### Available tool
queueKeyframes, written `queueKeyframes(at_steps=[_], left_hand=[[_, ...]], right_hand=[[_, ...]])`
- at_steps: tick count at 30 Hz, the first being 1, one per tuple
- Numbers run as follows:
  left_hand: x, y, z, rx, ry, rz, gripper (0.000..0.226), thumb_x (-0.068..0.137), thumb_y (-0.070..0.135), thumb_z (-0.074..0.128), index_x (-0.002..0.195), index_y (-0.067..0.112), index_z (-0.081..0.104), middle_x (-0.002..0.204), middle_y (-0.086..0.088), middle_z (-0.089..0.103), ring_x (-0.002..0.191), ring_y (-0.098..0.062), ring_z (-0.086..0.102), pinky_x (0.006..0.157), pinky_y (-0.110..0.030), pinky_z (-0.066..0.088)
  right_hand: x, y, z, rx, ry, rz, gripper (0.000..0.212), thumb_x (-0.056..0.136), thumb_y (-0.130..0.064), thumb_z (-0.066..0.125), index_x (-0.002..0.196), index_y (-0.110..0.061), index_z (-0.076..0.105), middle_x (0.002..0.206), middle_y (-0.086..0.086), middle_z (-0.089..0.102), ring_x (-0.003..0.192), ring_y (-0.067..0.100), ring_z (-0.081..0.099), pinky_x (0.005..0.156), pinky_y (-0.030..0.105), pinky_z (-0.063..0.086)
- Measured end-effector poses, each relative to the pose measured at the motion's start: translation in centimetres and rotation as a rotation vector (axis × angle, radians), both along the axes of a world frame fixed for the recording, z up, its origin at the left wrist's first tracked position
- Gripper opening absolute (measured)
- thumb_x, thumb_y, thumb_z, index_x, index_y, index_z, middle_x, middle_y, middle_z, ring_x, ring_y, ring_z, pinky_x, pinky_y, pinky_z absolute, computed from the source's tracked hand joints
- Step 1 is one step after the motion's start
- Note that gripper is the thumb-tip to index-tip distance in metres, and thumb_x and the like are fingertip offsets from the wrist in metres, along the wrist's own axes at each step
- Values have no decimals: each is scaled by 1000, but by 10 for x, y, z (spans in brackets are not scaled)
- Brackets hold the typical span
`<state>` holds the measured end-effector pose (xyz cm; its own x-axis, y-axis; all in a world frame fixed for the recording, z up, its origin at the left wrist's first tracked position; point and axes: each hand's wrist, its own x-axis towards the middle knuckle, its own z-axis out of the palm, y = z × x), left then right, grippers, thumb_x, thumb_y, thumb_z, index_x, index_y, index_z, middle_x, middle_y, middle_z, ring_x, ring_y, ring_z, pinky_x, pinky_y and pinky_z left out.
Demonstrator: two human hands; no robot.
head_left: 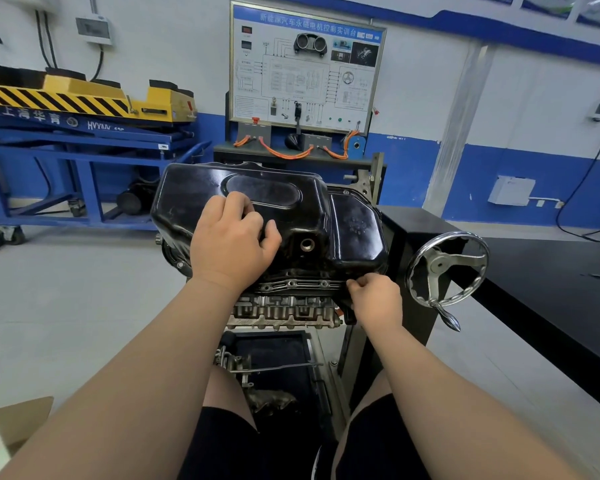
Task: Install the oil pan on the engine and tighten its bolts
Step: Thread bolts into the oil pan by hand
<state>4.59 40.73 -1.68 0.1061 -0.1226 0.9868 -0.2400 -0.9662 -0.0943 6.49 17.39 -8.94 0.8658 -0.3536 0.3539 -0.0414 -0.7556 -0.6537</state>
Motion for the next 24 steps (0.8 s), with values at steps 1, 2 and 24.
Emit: queueKeyframes(at_steps=[1, 2, 24], left_hand=[[0, 0, 0, 3, 3, -1, 40, 89, 29, 50, 59, 6, 63, 78, -8, 54, 71, -26, 44, 65, -35, 45], [0, 0, 0, 5, 5, 0, 40, 88, 29, 50, 59, 6, 63, 78, -8, 54, 71, -26, 44, 65, -35, 45], [0, -1, -1, -8, -4, -2, 41, 89, 30, 49, 59, 6, 63, 78, -9, 55, 71, -27, 45, 65, -35, 45]], right_hand=[[1, 2, -2, 93, -2, 11, 22, 89, -33, 60, 90, -14, 69, 71, 2, 66, 67, 17, 64, 62, 28, 51], [3, 4, -4, 169, -7, 19, 19, 88, -31, 61, 87, -14, 69, 71, 3, 68, 69, 19, 66, 66, 32, 55], [-7, 2, 13, -378, 132, -69, 35, 95, -37, 45, 67, -17, 53, 59, -2, 46, 48, 14, 40, 45, 23, 26]])
